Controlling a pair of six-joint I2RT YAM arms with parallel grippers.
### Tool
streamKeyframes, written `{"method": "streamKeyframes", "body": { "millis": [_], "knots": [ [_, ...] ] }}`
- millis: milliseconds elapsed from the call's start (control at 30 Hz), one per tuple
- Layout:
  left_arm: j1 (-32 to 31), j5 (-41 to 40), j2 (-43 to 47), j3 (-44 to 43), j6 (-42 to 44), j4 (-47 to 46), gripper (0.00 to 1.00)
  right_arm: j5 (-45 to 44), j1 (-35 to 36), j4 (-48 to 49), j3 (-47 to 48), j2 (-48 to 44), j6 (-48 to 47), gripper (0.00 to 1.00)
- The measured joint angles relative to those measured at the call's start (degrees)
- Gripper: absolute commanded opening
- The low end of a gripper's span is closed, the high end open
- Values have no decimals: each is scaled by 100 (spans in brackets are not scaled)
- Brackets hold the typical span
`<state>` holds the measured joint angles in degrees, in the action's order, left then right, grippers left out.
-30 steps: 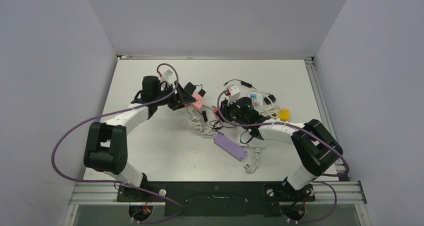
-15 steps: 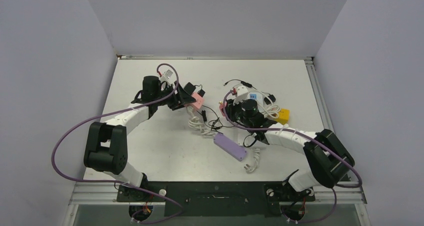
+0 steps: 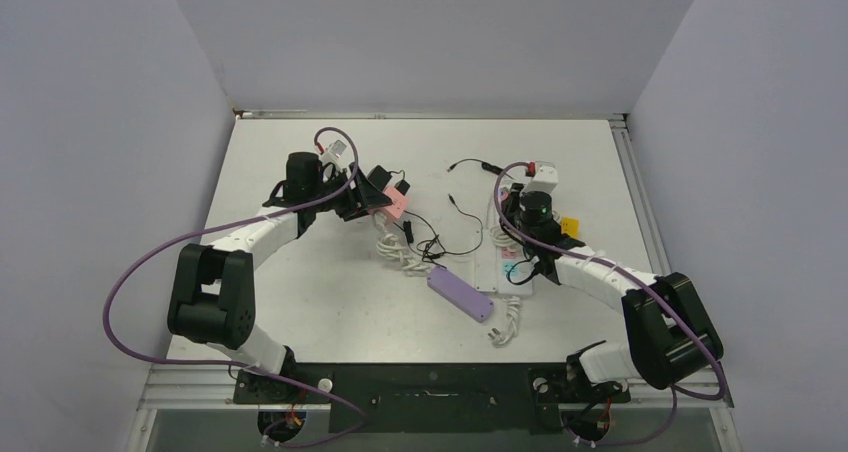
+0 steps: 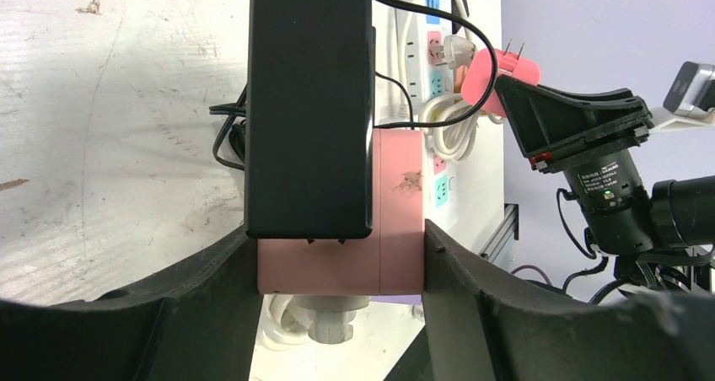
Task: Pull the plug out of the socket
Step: Place the plug at the center of the board.
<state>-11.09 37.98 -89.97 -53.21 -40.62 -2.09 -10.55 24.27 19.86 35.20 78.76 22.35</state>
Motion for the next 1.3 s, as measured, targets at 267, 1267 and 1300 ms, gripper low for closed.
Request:
{"method": "streamKeyframes", "body": {
  "millis": [267, 1267, 1300],
  "knots": [
    [-7, -2, 0, 0, 42, 15, 0, -149, -363, -87, -116, -4, 470, 22],
    [-507, 293, 315, -225, 789, 210, 0, 1268, -592, 1071, -1054, -1423, 407, 94],
    [-570, 361, 393, -225, 896, 216, 0, 1661, -592, 1213, -1032, -1381, 385, 93]
  ]
}}
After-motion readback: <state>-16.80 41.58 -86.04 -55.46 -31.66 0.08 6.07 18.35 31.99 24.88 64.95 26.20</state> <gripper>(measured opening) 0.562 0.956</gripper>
